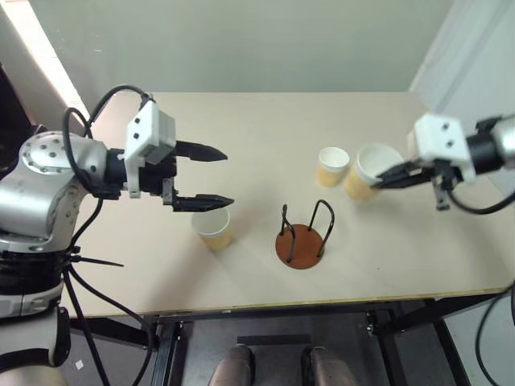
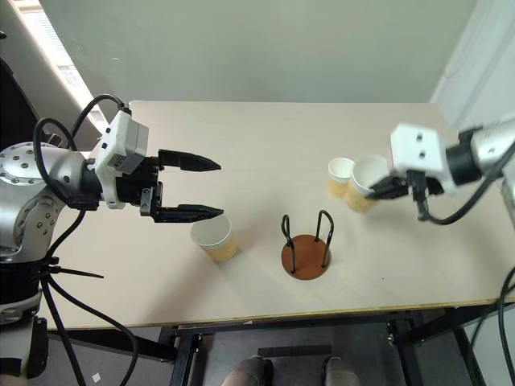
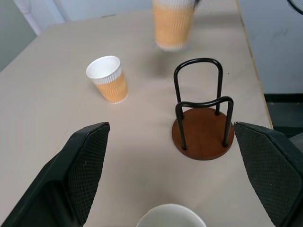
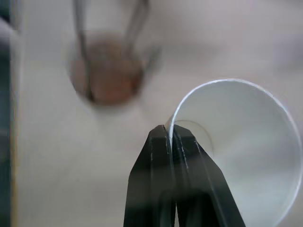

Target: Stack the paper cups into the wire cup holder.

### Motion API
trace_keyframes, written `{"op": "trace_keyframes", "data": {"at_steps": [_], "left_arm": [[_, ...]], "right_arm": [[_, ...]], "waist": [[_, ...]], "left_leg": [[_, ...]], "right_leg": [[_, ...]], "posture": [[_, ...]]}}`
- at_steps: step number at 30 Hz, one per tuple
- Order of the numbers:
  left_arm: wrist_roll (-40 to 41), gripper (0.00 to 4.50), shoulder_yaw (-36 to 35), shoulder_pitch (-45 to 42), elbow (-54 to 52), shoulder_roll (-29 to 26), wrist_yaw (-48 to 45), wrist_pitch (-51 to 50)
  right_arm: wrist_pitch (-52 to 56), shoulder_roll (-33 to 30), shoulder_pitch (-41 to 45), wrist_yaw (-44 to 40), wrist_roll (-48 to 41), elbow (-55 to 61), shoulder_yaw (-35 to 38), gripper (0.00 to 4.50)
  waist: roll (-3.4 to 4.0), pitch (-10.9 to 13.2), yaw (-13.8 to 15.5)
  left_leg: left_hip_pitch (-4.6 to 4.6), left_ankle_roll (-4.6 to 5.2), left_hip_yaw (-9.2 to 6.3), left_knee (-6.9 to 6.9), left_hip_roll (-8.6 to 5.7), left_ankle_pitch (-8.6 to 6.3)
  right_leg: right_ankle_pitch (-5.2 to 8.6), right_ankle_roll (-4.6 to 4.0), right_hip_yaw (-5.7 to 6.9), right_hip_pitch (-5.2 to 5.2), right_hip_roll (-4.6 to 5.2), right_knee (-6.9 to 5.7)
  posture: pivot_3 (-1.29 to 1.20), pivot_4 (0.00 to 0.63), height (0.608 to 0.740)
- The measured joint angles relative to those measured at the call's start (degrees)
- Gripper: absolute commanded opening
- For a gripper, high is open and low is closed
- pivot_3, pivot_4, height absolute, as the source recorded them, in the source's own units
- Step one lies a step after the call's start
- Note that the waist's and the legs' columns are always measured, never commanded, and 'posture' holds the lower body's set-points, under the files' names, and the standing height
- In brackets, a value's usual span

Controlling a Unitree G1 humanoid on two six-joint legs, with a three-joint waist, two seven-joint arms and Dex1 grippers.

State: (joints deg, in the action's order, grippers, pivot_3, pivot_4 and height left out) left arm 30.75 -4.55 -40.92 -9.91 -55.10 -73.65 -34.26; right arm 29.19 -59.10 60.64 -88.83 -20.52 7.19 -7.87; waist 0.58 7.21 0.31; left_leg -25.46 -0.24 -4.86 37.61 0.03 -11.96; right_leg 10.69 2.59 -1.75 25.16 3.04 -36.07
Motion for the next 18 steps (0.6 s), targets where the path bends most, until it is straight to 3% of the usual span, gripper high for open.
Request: {"op": "trace_keyframes", "data": {"at_steps": [4,10,18], "left_arm": [[-0.02,4.50,0.16,0.05,0.02,0.06,0.27,0.38],[0.35,4.50,0.15,1.10,-0.19,0.01,0.33,0.37],[1.72,4.50,-0.35,2.91,-2.85,-0.69,1.55,-0.97]], "right_arm": [[3.60,7.92,9.81,-0.84,-5.51,1.47,-0.49,0.05],[0.01,9.99,5.24,-3.33,-4.04,2.83,-9.43,0.05],[-8.89,8.62,3.83,-3.40,2.39,0.26,-14.07,0.05]], "waist": [[-0.12,-0.06,-0.08],[-0.12,-0.04,0.33],[-0.12,-0.04,0.06]], "left_leg": [[0.02,-0.13,-0.23,-0.23,0.11,0.13],[-0.08,-0.23,-0.37,-0.28,0.02,0.19],[0.03,-0.31,-0.38,-0.37,0.05,0.22]], "right_leg": [[0.24,-0.41,0.14,0.12,-0.11,-0.08],[0.27,-0.47,0.19,0.28,-0.02,-0.38],[0.27,-0.48,0.20,0.32,-0.01,-0.65]], "posture": [[0.00,0.150,0.740],[0.00,0.150,0.740],[0.00,0.150,0.740]]}}
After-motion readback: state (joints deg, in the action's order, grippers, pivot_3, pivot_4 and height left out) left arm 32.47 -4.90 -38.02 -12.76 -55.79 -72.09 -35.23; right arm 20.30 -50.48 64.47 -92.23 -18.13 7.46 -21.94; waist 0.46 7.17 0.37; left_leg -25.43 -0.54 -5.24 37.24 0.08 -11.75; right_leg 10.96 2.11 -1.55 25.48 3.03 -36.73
